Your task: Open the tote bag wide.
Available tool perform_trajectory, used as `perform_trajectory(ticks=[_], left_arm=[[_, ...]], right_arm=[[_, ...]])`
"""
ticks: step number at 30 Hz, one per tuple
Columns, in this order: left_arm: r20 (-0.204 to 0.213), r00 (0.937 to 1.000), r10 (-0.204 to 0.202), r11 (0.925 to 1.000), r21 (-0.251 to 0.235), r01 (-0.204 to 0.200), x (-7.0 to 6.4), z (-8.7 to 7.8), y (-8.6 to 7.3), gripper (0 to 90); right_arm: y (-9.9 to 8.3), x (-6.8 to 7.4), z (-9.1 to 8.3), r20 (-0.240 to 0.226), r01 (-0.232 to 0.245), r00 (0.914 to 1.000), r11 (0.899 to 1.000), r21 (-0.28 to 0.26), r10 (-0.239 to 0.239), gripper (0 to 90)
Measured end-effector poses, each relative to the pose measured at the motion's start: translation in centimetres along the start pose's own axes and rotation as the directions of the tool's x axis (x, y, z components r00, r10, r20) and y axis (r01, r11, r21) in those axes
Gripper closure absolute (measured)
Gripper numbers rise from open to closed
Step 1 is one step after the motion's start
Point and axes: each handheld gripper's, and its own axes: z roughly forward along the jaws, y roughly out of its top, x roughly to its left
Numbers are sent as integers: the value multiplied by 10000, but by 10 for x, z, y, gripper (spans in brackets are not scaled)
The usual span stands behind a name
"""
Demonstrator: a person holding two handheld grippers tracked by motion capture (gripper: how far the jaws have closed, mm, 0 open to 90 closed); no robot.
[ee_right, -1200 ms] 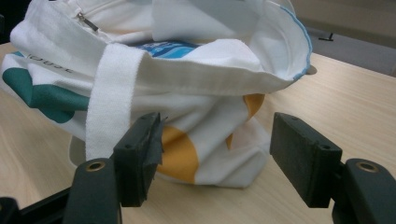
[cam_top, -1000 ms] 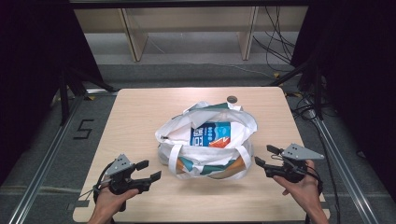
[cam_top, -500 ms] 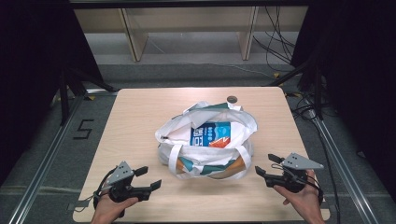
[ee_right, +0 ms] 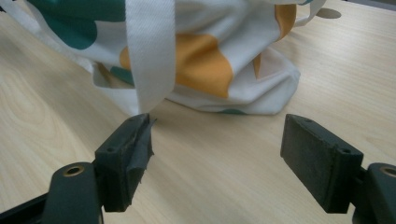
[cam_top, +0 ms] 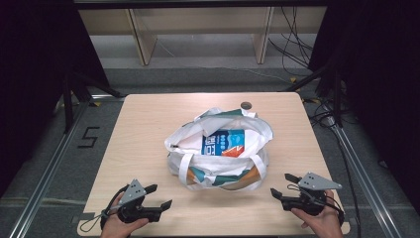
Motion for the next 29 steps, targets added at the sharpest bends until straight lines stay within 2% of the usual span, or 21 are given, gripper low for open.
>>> perform_trajectory(ticks=[3,4,5,6,7,8,11,12,13,14,16,17,19,27,29], left_arm=[[-125,9991,412,9990,191,-409,0,1,0,212],[-110,9992,388,9990,207,-385,-1,1,0,212],[-96,9996,275,9995,142,-274,-2,2,-1,212],[-123,9997,219,9996,175,-217,-2,2,-1,212],[-117,9992,378,9991,189,-376,-2,2,0,213],[-108,9991,418,9990,189,-415,-1,2,0,213],[-109,9991,408,9990,183,-405,-1,2,0,213],[-135,9998,132,9998,157,-130,-3,2,-1,213],[-133,9998,142,9998,147,-140,-2,2,0,213],[-131,9992,375,9992,156,-373,-1,2,0,213],[-110,9992,375,9992,132,-373,-1,2,0,213],[-109,9992,372,9992,130,-371,-1,2,0,213],[-112,9992,373,9992,124,-372,-1,2,0,213],[-126,9992,373,9993,106,-371,-1,3,0,213],[-130,9999,107,9999,111,-105,-2,3,0,213]], right_arm=[[-3,1,-1,-138,126,9998,9997,230,-122,240],[-5,3,-2,2,-27,10000,9999,166,27,240],[-5,0,-2,-93,307,9995,9995,123,-306,240],[-7,5,-3,-128,-233,9996,9992,323,237,240],[-9,2,-3,-26,309,9995,9993,209,-309,240],[-10,4,-4,-37,93,10000,9993,354,-92,240],[-12,5,-3,-161,16,9999,9995,330,-11,240],[-12,5,-4,-113,-13,9999,9984,568,20,240],[-12,4,-2,-82,179,9998,9990,421,-176,240],[-12,7,-3,-64,-89,9999,9981,612,93,240],[-12,7,-2,-135,45,9999,9982,604,-37,240],[-12,5,-1,-105,325,9994,9982,505,-320,240],[-12,5,0,-240,389,9990,9979,517,-377,240],[-12,4,1,-228,472,9987,9977,489,-461,239],[-12,4,1,-148,584,9982,9975,408,-579,239]])
